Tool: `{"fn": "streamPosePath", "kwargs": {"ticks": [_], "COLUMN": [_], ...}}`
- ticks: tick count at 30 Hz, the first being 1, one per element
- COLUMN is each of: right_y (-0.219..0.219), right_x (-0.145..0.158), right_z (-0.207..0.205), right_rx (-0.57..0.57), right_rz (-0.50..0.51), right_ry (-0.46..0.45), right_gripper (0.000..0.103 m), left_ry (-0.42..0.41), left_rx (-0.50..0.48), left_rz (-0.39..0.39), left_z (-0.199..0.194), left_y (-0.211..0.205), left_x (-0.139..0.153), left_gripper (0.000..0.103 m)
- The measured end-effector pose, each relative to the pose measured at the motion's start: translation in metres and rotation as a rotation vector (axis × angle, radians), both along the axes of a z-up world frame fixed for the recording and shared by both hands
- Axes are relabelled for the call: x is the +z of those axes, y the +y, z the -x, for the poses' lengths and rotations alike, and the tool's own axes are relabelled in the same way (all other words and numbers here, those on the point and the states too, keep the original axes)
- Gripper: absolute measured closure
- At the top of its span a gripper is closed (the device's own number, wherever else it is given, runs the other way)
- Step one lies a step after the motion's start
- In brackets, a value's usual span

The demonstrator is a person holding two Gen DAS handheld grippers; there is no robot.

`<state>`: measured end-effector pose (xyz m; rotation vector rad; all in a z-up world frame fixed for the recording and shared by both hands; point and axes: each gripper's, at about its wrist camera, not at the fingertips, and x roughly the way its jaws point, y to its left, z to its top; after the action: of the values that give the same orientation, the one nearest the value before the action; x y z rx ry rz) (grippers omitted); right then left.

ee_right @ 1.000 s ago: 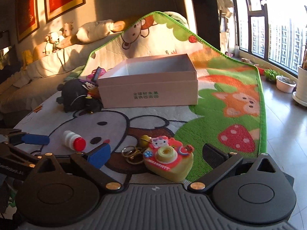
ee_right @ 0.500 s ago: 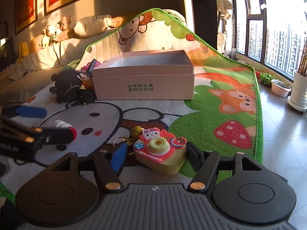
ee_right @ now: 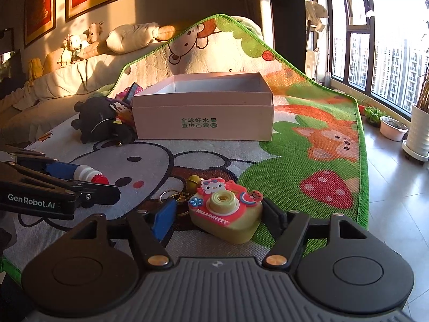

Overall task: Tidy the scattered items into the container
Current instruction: 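Grasp the white red-capped bottle with the left tool while the right tool grasps the pink toy, then carry the bottle and pink toy over the pink box and open both tools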

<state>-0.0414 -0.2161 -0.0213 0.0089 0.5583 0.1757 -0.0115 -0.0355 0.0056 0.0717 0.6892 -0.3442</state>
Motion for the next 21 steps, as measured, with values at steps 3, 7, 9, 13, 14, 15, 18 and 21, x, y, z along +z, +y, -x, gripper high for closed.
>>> {"fn": "streamPosePath", "kwargs": {"ticks": [3, 7, 9, 13, 14, 15, 18, 21], "right_y": [0.001, -0.001, -0.001, -0.001, -0.001, -0.001, -0.001, -0.003], "right_x": [0.001, 0.008, 0.014, 0.028, 0.032, 0.037, 0.05, 0.061], "right_z": [-0.001, 0.001, 0.007, 0.026, 0.03, 0.035, 0.044, 0.049], "right_rx": [-0.005, -0.019, -0.021, -0.006, -0.001, 0.004, 0.018, 0.035], "right_rz": [0.009, 0.02, 0.032, 0.042, 0.045, 0.046, 0.044, 0.031], "right_ry": [0.005, 0.026, 0.015, -0.013, -0.021, -0.03, -0.05, -0.055], "right_gripper": [0.036, 0.045, 0.045, 0.045, 0.045, 0.045, 0.045, 0.045], "left_ry": [-0.003, -0.007, -0.026, -0.067, -0.082, -0.097, -0.141, -0.186], "left_rx": [0.002, -0.02, -0.027, -0.036, -0.041, -0.046, -0.065, -0.083], "left_rz": [-0.007, -0.006, -0.014, -0.019, -0.021, -0.022, -0.036, -0.056], "left_z": [-0.001, 0.003, 0.011, 0.029, 0.035, 0.039, 0.052, 0.059], "left_y": [0.0, 0.0, -0.001, 0.001, 0.002, 0.002, 0.003, 0.002], "left_x": [0.001, 0.006, 0.011, 0.024, 0.027, 0.031, 0.042, 0.053], "left_gripper": [0.047, 0.055, 0.055, 0.055, 0.055, 0.055, 0.055, 0.055]}}
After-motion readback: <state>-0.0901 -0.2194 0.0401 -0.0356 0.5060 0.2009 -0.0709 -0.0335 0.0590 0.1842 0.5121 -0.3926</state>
